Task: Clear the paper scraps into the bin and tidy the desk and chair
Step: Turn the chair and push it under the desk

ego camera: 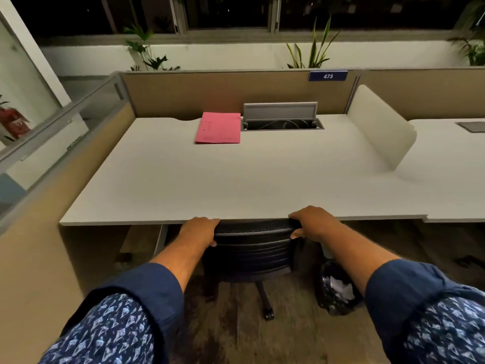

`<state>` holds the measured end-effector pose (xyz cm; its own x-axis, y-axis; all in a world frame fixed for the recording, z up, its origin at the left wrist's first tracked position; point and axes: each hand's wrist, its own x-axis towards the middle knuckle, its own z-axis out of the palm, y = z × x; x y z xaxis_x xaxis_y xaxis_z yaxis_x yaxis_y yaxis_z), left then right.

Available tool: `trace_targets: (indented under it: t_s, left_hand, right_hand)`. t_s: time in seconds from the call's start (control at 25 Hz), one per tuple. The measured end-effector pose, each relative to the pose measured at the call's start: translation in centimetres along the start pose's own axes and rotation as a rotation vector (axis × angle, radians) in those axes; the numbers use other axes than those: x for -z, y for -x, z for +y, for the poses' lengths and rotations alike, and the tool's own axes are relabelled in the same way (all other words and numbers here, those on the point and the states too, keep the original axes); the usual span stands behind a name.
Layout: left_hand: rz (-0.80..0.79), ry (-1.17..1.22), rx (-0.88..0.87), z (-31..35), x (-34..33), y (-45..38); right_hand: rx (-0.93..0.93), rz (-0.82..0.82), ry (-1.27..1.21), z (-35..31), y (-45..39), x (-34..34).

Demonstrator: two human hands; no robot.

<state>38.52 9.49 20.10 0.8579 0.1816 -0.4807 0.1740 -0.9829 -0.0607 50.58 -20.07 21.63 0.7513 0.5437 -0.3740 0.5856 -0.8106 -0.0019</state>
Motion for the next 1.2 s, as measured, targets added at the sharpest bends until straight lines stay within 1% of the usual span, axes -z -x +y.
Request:
trace_targets:
  t_s: [0.16,0.44,0.64,0.84,0.92,1.2]
  left_hand:
    - [0.077,0.037,0.036,-1.4,-1.2,-1.4]
    - [0.054,0.036,0.052,-3.3,-0.5,-2.5]
    - [0.081,0.022,0.027,-3.0,-0.8,-2.0]
    - [0.153,-0.037,0.006,-2.2,-1.0,-0.6]
    - [0.173,-0.043,-0.003,-1.9,-0.8,-0.2]
    - [0.174,-0.051,-0.013,-0.7,1.7,0.9]
  right_hand:
    - [0.02,-0.022,0.04,-0.6,-1.4,0.5]
    - [-0.007,-0.062,0.041,-2.8,-2.4,1.3]
    - [-0.038,-0.035,-0.006,-2.8,-1.6,0.8]
    - [-0.091,0.09,-0.027,-3.4,-0.1,-0.5]
    - [-0.105,0.115,-0.031,-3.8,0.4,-0.6]
    - [-0.145,0.081,-0.127,-4.1,2.0,0.9]
